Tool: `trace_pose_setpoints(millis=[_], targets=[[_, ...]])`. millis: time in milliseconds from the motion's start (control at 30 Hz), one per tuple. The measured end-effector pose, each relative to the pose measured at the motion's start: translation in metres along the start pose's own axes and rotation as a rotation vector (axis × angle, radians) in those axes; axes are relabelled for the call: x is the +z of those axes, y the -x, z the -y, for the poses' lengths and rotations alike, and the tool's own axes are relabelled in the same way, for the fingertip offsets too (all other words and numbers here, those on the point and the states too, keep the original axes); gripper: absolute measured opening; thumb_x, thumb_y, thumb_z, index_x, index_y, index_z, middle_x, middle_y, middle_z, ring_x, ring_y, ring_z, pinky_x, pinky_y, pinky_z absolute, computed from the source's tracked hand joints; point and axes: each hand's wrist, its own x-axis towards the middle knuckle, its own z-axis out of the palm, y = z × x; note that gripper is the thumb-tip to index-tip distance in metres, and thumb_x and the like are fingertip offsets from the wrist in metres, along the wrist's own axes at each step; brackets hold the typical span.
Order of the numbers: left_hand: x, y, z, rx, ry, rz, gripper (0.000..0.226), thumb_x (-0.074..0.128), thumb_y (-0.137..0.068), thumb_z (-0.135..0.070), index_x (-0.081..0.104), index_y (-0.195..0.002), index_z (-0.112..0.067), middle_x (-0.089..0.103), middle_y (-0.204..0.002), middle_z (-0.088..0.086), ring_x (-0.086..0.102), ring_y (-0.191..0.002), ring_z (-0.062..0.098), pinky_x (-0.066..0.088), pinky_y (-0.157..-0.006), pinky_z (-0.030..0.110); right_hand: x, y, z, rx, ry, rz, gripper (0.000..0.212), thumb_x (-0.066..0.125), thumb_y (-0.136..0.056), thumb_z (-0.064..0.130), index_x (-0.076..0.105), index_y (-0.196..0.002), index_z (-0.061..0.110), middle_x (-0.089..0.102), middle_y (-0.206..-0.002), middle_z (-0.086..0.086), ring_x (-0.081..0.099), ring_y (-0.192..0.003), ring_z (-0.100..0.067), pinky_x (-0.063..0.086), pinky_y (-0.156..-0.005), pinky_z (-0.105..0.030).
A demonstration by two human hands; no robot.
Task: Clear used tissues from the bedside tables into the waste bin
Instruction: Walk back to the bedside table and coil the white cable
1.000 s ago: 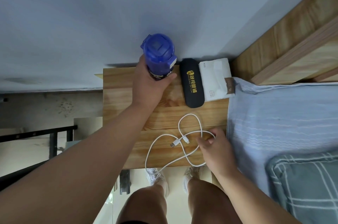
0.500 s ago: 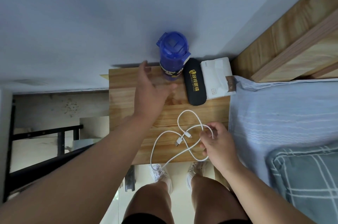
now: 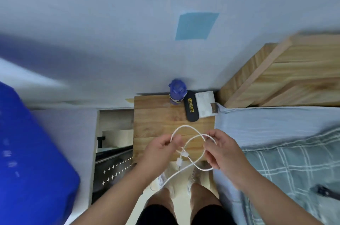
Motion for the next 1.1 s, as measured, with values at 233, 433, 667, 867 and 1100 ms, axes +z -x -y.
trace_pose_setpoints(millis=[233,433,667,867,1100], targets=[[-0.020,0.096,-0.111,-0.052,0.697,0.370,0.042,0.059,-0.099,-0.054,0.069,-0.087,-0.015,0.045,-0.056,0.000,0.050,-0.055,0.020,0.051,-0.069,0.035,-0.002,0.072,0.084,-0.195,0.259,0.034,0.035,0.074,-0.074,0.056,0.074,-0.094,0.028,0.079,-0.088,0.001,0.074,-0.083,-0.023,0.057,-0.084,-0.045],[-0.019,0.139,-0.166,-0.090,0.545,0.434,0.049,0.048,-0.098,-0.065,0.069,-0.092,-0.021,0.024,-0.050,-0.009,0.021,-0.041,0.009,0.038,-0.049,0.026,0.006,0.106,0.112,-0.199,0.328,0.119,0.039,0.058,-0.084,0.073,0.068,-0.089,0.035,0.074,-0.078,0.005,0.061,-0.058,-0.003,0.050,-0.063,-0.035],[-0.034,0.176,-0.202,0.072,1.052,0.578,0.032,0.051,-0.108,-0.040,0.064,-0.094,-0.015,0.046,-0.062,-0.004,0.041,-0.048,0.010,0.049,-0.065,0.030,0.018,0.129,0.143,-0.261,0.504,0.285,0.057,0.054,-0.093,0.016,0.061,-0.132,0.056,0.056,-0.125,0.041,0.054,-0.075,0.017,0.042,-0.078,-0.016],[-0.028,0.175,-0.247,0.254,1.247,0.171,0.015,0.049,-0.101,-0.030,0.057,-0.093,-0.021,0.044,-0.063,-0.008,0.037,-0.049,0.009,0.037,-0.051,0.020,0.038,0.150,0.166,-0.117,-0.013,0.455,0.031,0.053,-0.093,0.033,0.076,-0.075,0.022,0.076,-0.082,-0.005,0.044,-0.053,-0.009,0.034,-0.051,-0.020],[-0.042,0.143,-0.253,0.700,0.270,-0.336,0.023,0.035,-0.116,-0.032,0.046,-0.098,-0.022,0.079,-0.088,-0.004,0.049,-0.066,0.011,0.042,-0.065,0.020,0.038,0.173,0.155,-0.306,0.288,0.472,0.033,0.046,-0.098,0.062,0.056,-0.077,0.038,0.060,-0.060,0.009,0.050,-0.055,-0.006,0.043,-0.059,-0.022]])
